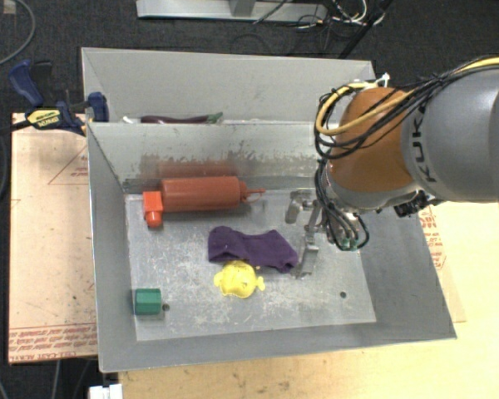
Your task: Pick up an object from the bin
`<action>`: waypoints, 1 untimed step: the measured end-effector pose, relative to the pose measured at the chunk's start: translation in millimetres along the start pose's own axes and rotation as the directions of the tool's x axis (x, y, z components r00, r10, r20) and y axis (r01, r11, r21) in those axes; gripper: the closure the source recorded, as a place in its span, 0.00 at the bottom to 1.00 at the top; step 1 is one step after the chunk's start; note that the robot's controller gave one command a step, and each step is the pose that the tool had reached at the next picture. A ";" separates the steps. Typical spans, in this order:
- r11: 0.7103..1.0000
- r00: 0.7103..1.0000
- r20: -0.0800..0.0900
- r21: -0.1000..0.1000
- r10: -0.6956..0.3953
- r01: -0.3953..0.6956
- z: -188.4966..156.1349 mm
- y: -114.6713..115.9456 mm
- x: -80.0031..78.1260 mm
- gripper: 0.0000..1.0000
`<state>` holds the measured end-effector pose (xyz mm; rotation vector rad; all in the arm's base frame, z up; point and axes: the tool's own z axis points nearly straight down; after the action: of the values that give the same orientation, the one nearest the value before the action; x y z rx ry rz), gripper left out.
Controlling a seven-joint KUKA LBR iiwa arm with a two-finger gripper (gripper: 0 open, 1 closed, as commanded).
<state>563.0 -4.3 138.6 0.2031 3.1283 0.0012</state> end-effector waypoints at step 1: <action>0.997 0.997 0.000 -0.001 -0.084 0.084 48.0 22.5 0.2 0.00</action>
Offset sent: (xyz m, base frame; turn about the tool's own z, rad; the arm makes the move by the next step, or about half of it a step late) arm 0.0070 0.0473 -0.0686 0.0490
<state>566.1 18.1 90.7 0.0721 3.1345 0.0031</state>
